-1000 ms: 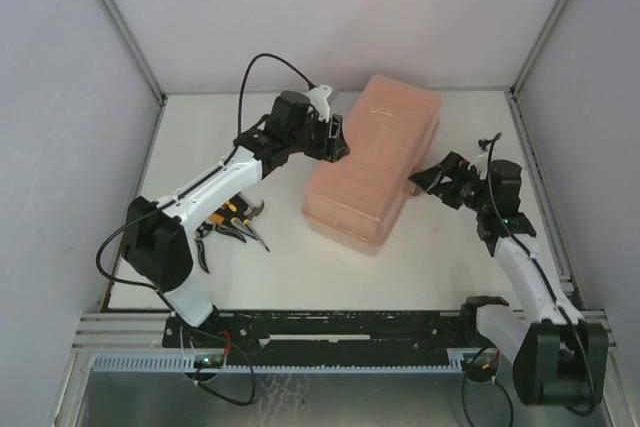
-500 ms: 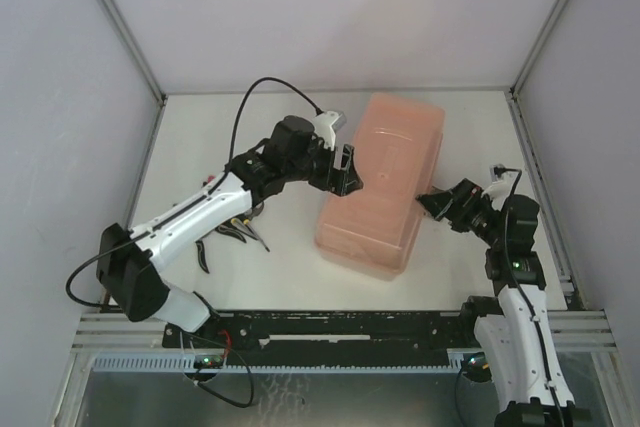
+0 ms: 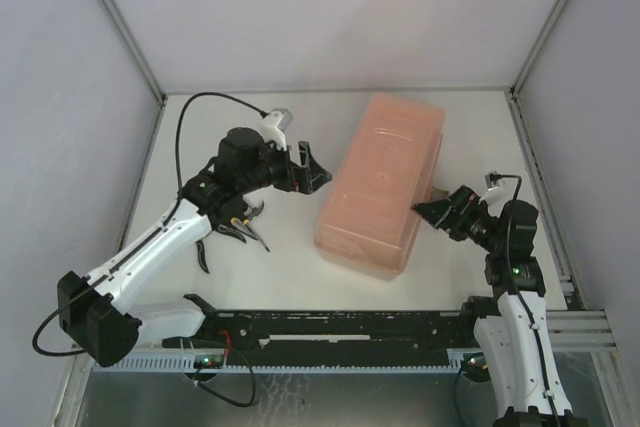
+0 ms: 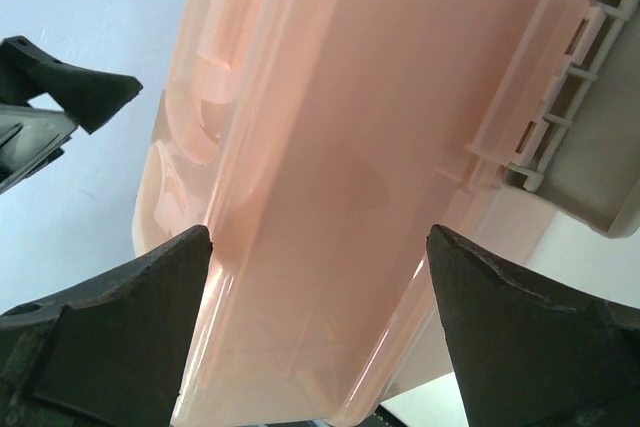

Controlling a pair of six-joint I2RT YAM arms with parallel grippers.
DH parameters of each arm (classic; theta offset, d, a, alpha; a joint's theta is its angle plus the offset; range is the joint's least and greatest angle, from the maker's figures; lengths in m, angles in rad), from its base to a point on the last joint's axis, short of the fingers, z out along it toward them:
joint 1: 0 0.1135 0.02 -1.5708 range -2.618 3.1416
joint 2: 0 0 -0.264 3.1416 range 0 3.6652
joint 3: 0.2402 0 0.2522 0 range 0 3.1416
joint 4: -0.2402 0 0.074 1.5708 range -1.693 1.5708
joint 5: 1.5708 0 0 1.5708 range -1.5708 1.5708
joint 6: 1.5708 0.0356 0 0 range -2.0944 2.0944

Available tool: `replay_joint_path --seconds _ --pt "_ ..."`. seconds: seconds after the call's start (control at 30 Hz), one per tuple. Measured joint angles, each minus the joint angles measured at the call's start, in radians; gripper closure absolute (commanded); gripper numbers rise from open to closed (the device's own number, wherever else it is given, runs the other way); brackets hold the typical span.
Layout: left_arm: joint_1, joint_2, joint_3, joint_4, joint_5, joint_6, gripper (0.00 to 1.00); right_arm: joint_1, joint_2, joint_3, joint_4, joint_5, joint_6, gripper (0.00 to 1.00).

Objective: Pack the tool kit
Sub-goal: Open the toolbox at the center of the board.

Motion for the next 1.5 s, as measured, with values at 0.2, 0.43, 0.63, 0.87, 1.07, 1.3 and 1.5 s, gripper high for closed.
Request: replay_joint_path --seconds 0.2,0.43,0.63,0.87,1.07,1.3,1.5 --pt "0.125 0.006 -0.124 0.136 0.124 -0.098 0.01 0.001 -0.007 -0.004 -0.021 0.022 0.048 0.14" --pt "0.184 0.094 -0.217 0.283 0.27 -0.221 0.2 0.001 -0.058 -0.036 -0.026 0.043 0.102 0.15" --pt "0.186 0.125 -0.233 0.397 0.34 -0.293 0.17 -0.001 -0.13 -0.114 0.056 0.031 0.172 0.09" --pt "0.186 0.115 -0.236 0.455 0.383 -0.324 0.14 -0.008 -0.144 -0.262 0.32 -0.039 0.34 0.02" --pt "0.182 0.097 -0.235 0.457 0.405 -0.317 0.14 -0.016 -0.09 -0.286 0.425 -0.072 0.38 0.0" --pt "0.139 0.114 -0.2 0.366 0.406 -0.252 0.15 -0.017 0.176 -0.248 0.604 -0.199 0.363 0.01" --pt "0.107 0.131 -0.147 0.286 0.374 -0.183 0.15 -0.041 0.212 -0.166 0.473 -0.227 0.261 0.0"
